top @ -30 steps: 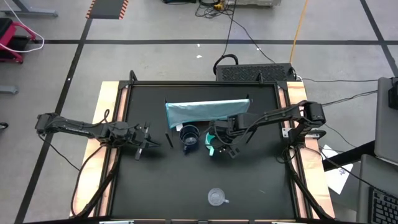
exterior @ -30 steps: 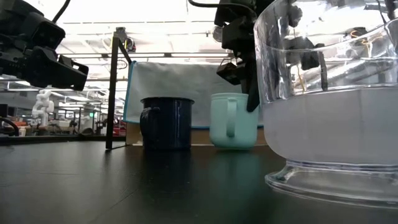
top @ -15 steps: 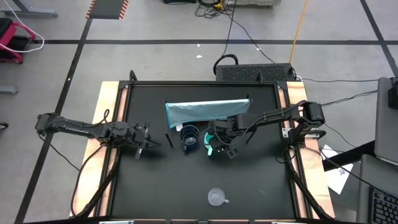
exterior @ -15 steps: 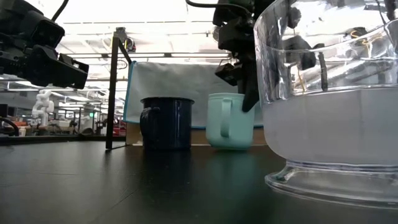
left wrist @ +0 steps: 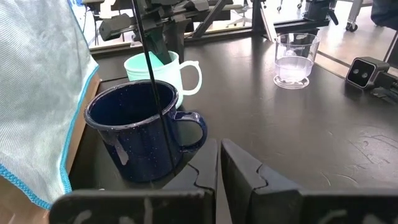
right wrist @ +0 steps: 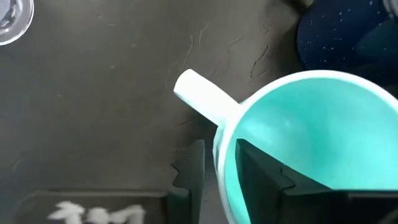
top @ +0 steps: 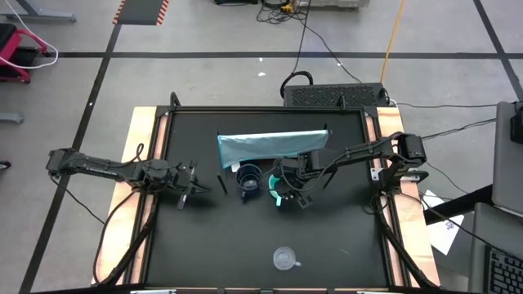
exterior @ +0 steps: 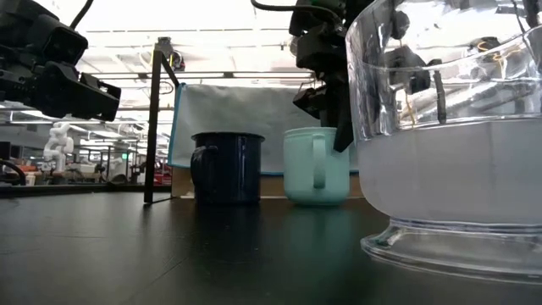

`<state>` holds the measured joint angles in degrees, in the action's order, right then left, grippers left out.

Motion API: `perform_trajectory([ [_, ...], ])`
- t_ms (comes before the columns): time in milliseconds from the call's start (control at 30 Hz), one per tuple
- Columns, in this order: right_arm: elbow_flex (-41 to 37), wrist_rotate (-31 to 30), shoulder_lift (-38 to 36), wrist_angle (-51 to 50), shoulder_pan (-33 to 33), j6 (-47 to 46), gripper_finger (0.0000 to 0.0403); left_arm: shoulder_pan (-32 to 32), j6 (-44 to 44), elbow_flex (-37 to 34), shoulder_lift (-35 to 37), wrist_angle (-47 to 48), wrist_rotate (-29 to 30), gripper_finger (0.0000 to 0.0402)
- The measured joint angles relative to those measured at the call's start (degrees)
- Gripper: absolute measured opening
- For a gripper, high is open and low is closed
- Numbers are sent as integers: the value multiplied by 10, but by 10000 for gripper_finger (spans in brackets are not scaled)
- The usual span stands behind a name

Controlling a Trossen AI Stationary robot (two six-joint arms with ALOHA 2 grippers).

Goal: Stack small to large cups/mugs on shelf
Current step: Move the light blue mug to the center of the table, then move the transparent mug to the center of the table

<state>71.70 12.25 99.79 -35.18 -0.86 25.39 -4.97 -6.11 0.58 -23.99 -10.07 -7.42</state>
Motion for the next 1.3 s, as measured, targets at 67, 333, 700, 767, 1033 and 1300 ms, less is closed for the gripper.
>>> perform_trajectory([
  [67, 7, 0, 0, -9, 0, -5, 96, 0, 0, 0, 0, 0, 0, 24],
  [333, 42, -1, -16, -41, -2, 3, 140, 0, 0, 0, 0, 10, 0, 24],
  [700, 42, -48, -99, -35, -15, -17, 142, 0, 3, 0, 0, 14, 0, 24],
  [767, 39, -48, -110, -39, -15, -20, 125, 0, 6, 0, 0, 14, 0, 24],
  [1033, -61, 16, -196, 26, -26, 1, 10, 0, 8, 0, 0, 13, 0, 24],
  [1300, -193, 66, -311, 171, -60, -47, 3, 0, 14, 0, 0, 13, 0, 24],
])
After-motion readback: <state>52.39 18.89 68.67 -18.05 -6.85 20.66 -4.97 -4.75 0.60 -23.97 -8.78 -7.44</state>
